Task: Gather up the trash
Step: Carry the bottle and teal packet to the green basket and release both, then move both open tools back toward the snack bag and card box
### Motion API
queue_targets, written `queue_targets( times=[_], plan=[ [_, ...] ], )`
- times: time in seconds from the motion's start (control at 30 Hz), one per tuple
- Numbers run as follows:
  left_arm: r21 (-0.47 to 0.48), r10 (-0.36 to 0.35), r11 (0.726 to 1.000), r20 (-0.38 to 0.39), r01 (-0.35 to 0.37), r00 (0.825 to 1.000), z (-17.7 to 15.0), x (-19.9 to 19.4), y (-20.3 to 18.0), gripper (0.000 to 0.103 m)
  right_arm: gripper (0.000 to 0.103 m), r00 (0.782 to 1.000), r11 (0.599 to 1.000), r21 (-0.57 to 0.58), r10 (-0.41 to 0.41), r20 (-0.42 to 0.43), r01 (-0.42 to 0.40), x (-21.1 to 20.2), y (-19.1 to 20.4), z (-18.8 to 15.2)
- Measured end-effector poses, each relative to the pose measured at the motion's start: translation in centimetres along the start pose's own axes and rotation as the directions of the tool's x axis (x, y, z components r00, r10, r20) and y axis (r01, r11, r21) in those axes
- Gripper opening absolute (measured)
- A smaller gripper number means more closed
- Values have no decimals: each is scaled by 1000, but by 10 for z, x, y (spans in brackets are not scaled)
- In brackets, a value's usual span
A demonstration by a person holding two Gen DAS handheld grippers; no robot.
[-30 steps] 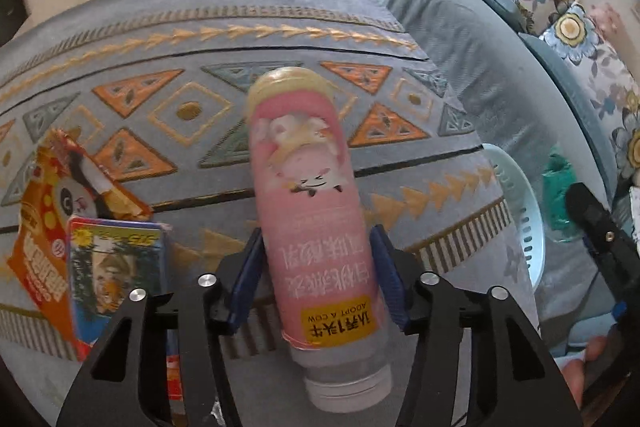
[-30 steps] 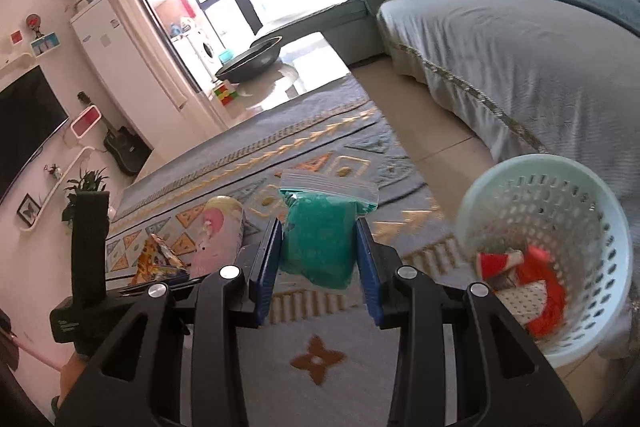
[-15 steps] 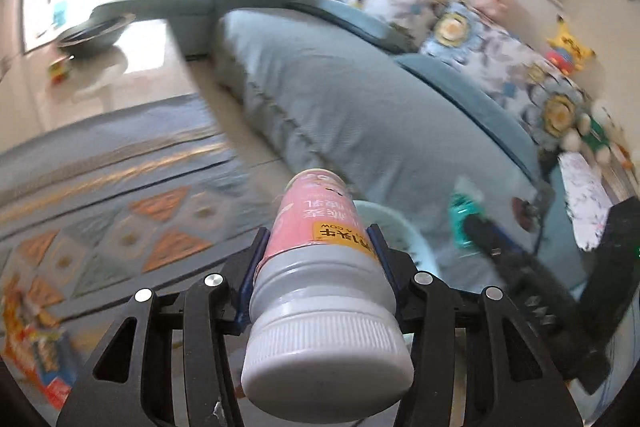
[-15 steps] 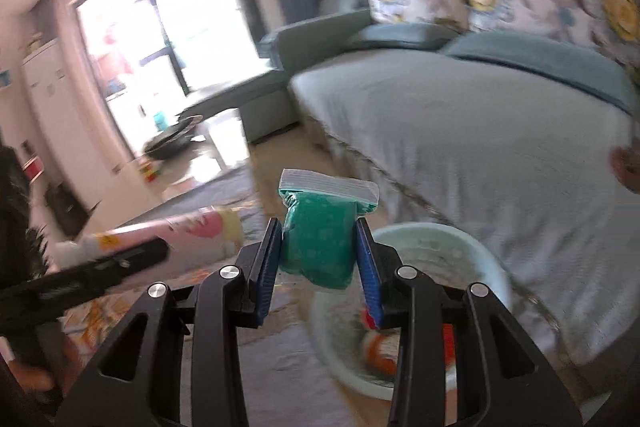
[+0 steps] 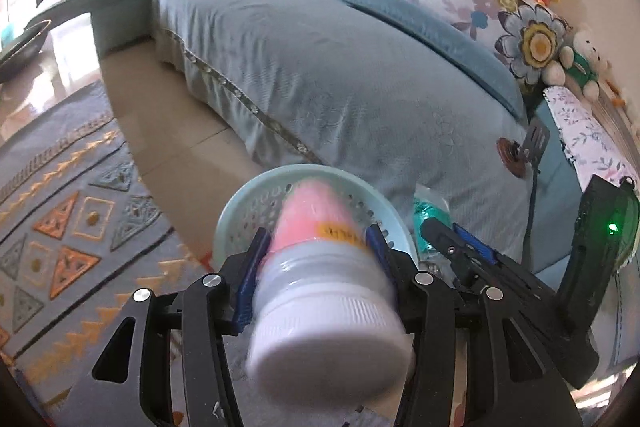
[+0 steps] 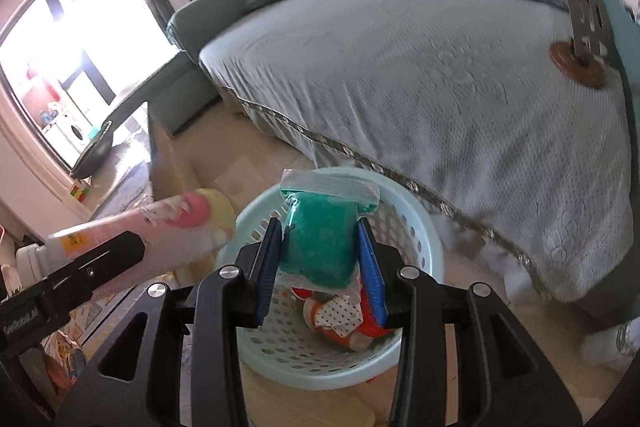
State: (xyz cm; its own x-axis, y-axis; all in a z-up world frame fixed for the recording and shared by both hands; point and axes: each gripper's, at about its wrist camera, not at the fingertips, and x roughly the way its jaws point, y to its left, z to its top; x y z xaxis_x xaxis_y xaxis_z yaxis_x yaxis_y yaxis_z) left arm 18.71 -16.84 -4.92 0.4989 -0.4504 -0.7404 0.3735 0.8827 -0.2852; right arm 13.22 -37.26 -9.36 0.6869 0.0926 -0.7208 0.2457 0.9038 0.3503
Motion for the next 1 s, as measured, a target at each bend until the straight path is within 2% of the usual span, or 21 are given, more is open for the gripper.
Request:
queue_targets(
  times=[0.1,0.17,0.47,0.7,0.83,0.93,1.0],
  plan=[
    [-1,-4,1000,22,4,1000,1,-4,-1,63,41,1000,1000,15,21,-23,-20,5,-1,-1],
    [-5,-4,1000,30,4,1000,1,-6,-1,63,43,1000,1000,10,12,-23,-12,5,1,-1],
    [-42,-14,999,61,17,998,-2,-27,15,63,43,1000,999,-32,24,-2,-24,-10,15,2],
    [-111,-15,993,162,34,987,-4,-82,37,63,44,994,986,-136,106,38,-100,-42,59,-2],
    [-173,27,985,239,15,971,-17,-128,60,63,47,980,958,-230,191,53,-174,-62,100,-15],
    [-241,106,970,288,-35,952,-41,-167,87,64,53,963,919,-310,268,38,-244,-75,139,-33],
    [-296,162,953,305,-68,938,-59,-190,108,66,56,945,882,-359,327,0,-305,-80,169,-49]
  ],
)
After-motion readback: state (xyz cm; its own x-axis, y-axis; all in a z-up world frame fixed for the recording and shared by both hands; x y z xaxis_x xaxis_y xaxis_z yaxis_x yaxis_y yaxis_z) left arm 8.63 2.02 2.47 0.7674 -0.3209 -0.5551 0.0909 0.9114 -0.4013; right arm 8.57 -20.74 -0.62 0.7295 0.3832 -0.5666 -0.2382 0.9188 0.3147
